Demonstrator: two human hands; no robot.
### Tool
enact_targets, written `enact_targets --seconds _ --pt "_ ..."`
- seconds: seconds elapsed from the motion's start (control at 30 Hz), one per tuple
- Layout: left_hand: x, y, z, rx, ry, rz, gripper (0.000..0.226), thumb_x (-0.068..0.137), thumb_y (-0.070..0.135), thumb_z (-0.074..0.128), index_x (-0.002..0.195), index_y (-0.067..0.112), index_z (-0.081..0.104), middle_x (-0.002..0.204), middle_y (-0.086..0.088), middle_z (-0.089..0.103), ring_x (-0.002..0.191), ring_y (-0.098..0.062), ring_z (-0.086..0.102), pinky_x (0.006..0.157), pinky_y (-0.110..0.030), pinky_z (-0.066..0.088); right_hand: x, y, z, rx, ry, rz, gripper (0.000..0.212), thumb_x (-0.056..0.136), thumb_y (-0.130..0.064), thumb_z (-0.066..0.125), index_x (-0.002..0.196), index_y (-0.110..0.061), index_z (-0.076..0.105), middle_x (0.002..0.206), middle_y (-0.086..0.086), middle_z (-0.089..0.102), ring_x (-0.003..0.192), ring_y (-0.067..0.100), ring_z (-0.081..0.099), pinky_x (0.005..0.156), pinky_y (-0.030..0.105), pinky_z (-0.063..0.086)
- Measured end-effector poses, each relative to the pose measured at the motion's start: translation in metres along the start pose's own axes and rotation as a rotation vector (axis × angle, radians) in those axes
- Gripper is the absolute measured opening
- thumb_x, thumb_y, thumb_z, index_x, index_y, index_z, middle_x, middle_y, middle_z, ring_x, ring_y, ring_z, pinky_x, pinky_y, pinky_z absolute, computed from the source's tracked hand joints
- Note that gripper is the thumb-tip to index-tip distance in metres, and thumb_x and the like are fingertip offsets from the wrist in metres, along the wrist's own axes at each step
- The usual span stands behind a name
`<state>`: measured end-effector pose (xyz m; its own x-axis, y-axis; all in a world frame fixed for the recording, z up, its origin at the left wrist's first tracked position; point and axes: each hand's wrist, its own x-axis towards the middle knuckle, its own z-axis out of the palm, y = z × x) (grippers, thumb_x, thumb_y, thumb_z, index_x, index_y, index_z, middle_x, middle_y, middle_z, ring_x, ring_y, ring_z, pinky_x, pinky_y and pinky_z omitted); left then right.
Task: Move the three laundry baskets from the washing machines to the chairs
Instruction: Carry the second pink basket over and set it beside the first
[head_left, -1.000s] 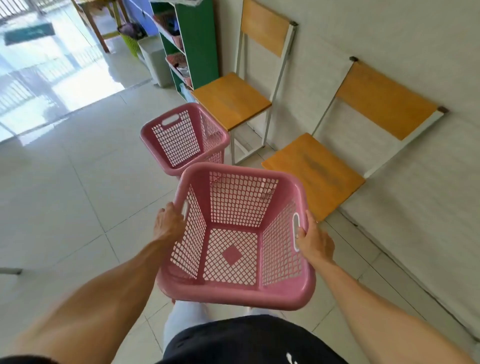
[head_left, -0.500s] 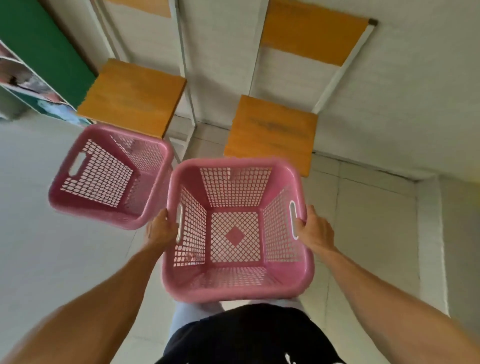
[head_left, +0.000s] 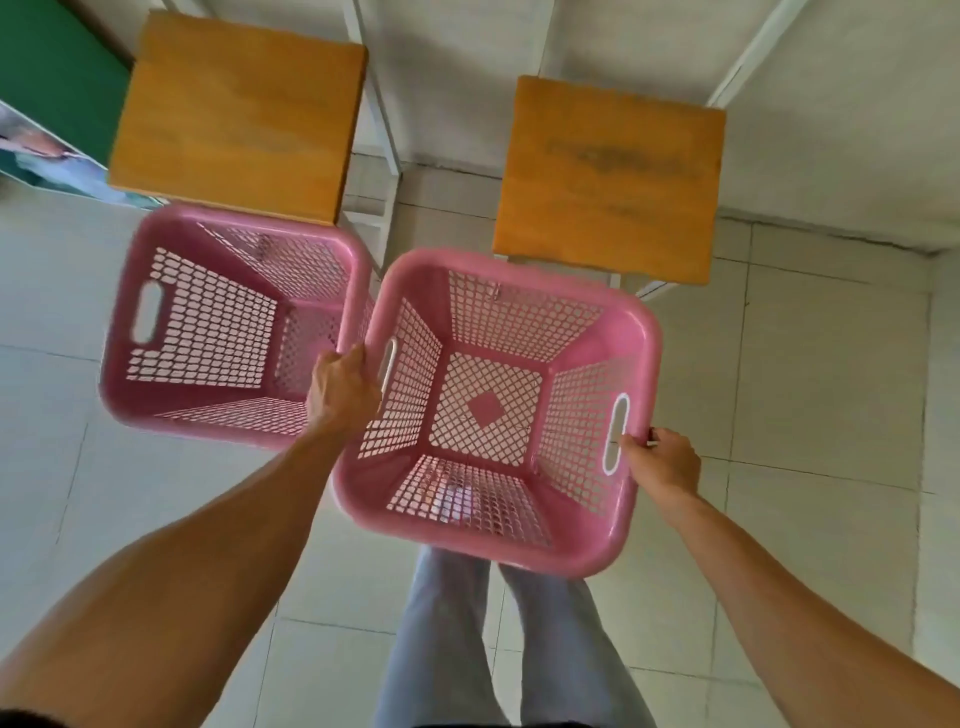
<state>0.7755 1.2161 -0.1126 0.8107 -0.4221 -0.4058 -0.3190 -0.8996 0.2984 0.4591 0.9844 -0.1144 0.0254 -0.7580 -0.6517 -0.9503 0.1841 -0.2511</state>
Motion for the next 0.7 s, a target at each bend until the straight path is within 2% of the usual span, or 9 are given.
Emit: enact_targets --seconds 0.13,0.23,0.3,0.43,0.57,0.7 --pt "0.027 -0.003 0.031 0.010 -0.033 -0.042 0.018 0.095 0.026 0.058 0.109 0.014 0.062 0.094 -0.008 0.051 0.076 -0.029 0.063 0.066 -0.047 0.062 0.035 -0.007 0.028 0.015 -0.005 0.051 0.013 0.088 -0.030 0.070 0.087 -0.018 0.067 0.081 0.000 0.072 0.069 0.019 0.070 0.066 0.035 0.061" --pt "0.049 -0.009 0.055 0.060 -0.017 -0.060 0.016 0.093 0.023 0.058 0.106 0.014 0.061 0.092 -0.007 0.050 0.074 -0.028 0.060 0.066 -0.046 0.061 0.061 -0.016 0.049 0.018 -0.008 0.053 0.011 0.087 -0.028 0.068 0.091 -0.017 0.067 0.082 0.001 0.068 0.065 0.018 0.063 0.051 0.022 0.044" --pt "0.061 -0.014 0.067 0.093 -0.020 -0.069 0.014 0.092 0.019 0.059 0.104 0.013 0.063 0.088 -0.007 0.053 0.071 -0.028 0.060 0.065 -0.045 0.061 0.075 -0.022 0.061 0.023 -0.012 0.041 0.010 0.088 -0.026 0.068 0.092 -0.017 0.067 0.081 0.002 0.067 0.063 0.018 0.060 0.048 0.020 0.038" --pt "0.082 -0.026 0.085 0.173 -0.066 -0.027 0.014 0.093 0.018 0.059 0.104 0.010 0.061 0.089 -0.013 0.065 0.075 -0.036 0.068 0.068 -0.051 0.061 0.097 -0.027 0.083 0.035 -0.008 0.052 0.008 0.088 -0.021 0.069 0.094 -0.015 0.068 0.083 0.004 0.067 0.066 0.021 0.062 0.050 0.020 0.040" --pt "0.094 -0.031 0.094 0.190 -0.053 -0.032 0.016 0.089 0.015 0.066 0.102 0.010 0.060 0.094 -0.011 0.064 0.082 -0.035 0.068 0.072 -0.053 0.060 0.110 -0.035 0.096 0.032 0.002 0.058 0.016 0.088 -0.020 0.069 0.099 -0.008 0.072 0.084 0.006 0.068 0.069 0.024 0.064 0.062 0.024 0.045" --pt "0.102 -0.032 0.096 0.234 -0.063 -0.013 0.026 0.086 0.012 0.069 0.110 0.005 0.060 0.105 -0.013 0.063 0.096 -0.034 0.063 0.080 -0.052 0.058 0.116 -0.046 0.098 0.029 0.045 0.032 0.015 0.089 -0.022 0.067 0.097 -0.009 0.070 0.081 0.005 0.066 0.068 0.024 0.061 0.065 0.026 0.044"
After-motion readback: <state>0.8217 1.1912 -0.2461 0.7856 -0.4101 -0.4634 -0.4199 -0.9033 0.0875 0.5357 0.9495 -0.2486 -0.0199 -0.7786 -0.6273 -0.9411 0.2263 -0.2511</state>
